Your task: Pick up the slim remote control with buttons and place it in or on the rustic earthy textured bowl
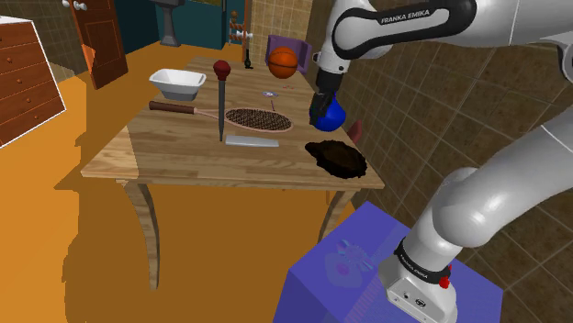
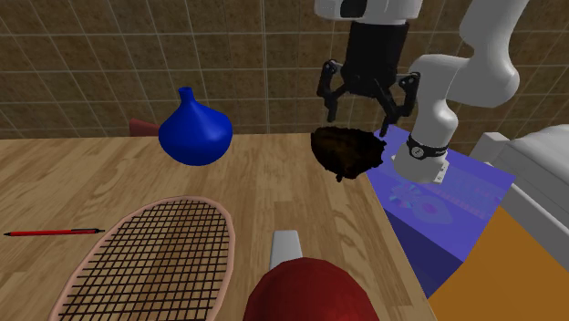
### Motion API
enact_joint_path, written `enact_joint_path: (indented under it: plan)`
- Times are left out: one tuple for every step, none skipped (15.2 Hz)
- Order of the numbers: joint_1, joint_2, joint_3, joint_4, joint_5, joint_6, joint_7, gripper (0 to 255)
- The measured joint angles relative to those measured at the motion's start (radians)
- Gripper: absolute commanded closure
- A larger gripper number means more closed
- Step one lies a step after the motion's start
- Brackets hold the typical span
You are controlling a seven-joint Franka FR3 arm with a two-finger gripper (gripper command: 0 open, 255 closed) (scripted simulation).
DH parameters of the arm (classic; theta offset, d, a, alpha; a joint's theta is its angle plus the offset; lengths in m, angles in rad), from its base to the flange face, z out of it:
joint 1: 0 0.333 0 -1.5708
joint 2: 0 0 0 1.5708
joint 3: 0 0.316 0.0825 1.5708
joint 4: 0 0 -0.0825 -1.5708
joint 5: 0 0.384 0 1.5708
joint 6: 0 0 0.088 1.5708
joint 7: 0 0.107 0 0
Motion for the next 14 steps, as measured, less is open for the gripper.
enact_joint_path:
  plan:
    - [0.007, 0.046, -0.004, 0.028, 0.003, 0.017, -0.028, 0]
    - [0.011, 0.077, -0.01, 0.042, 0.005, 0.033, -0.06, 0]
    - [0.018, 0.12, -0.012, 0.066, 0.009, 0.052, -0.087, 0]
    - [0.022, 0.159, -0.015, 0.093, 0.013, 0.063, -0.118, 0]
    - [0.027, 0.197, -0.018, 0.12, 0.017, 0.072, -0.148, 0]
    - [0.029, 0.238, -0.021, 0.147, 0.022, 0.085, -0.179, 0]
    - [0.034, 0.277, -0.02, 0.164, 0.027, 0.105, -0.206, 0]
    - [0.035, 0.313, -0.021, 0.19, 0.032, 0.114, -0.237, 0]
    - [0.038, 0.351, -0.02, 0.222, 0.037, 0.119, -0.265, 0]
    - [0.041, 0.39, -0.017, 0.259, 0.041, 0.12, -0.292, 0]
    - [0.045, 0.423, -0.012, 0.281, 0.045, 0.13, -0.314, 0]
    - [0.047, 0.469, -0.008, 0.32, 0.05, 0.137, -0.34, 0]
    - [0.047, 0.51, -0.004, 0.357, 0.054, 0.138, -0.366, 0]
    - [0.05, 0.549, 0.002, 0.392, 0.057, 0.142, -0.387, 0]
